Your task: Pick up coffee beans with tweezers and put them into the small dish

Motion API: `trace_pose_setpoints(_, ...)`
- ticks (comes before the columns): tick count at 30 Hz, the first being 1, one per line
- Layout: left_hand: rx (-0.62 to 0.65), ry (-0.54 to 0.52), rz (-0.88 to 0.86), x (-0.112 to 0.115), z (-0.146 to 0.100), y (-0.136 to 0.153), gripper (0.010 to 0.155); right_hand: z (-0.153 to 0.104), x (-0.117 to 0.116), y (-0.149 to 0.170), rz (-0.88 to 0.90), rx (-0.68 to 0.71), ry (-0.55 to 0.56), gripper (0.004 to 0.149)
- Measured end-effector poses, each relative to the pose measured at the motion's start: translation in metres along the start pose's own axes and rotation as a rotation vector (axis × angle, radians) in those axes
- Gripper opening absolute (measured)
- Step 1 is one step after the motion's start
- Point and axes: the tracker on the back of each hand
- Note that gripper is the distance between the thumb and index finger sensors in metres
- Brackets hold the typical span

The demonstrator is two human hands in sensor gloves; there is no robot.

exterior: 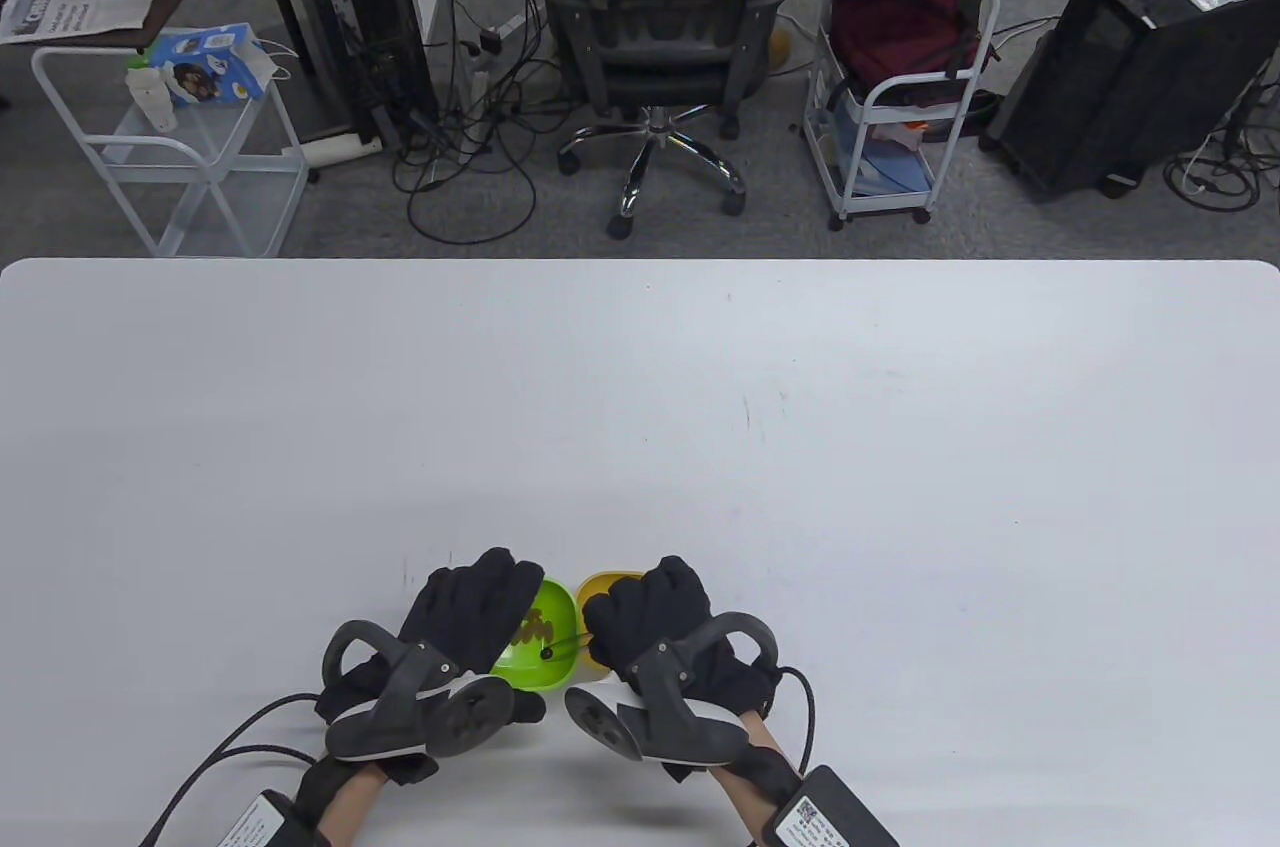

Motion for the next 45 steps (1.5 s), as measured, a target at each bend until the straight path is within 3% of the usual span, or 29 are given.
trace_pose_setpoints(21,-0.003,-0.007,-0.005,0.0,0.0,0.001,0.111,0.001,0.003,0.009,0.064,-0.05,0.012,0.043)
trace_pose_setpoints(34,-0.009,-0.003,-0.011,0.0,0.0,0.002,0.111,-0.006,0.019,0.051,0.199,-0.244,0.077,0.043)
trace_pose_setpoints(45,-0.012,-0.001,-0.015,0.0,0.0,0.003,0.11,-0.014,0.008,0.084,0.229,-0.372,0.028,0.043)
Point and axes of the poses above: the tracker on the back of each hand, its own y axis roughly to the little-finger side, its own z axis roughly from the wrist to the fingertips, x = y × z, and after that the axes turned 9 degrees about y, right-handed
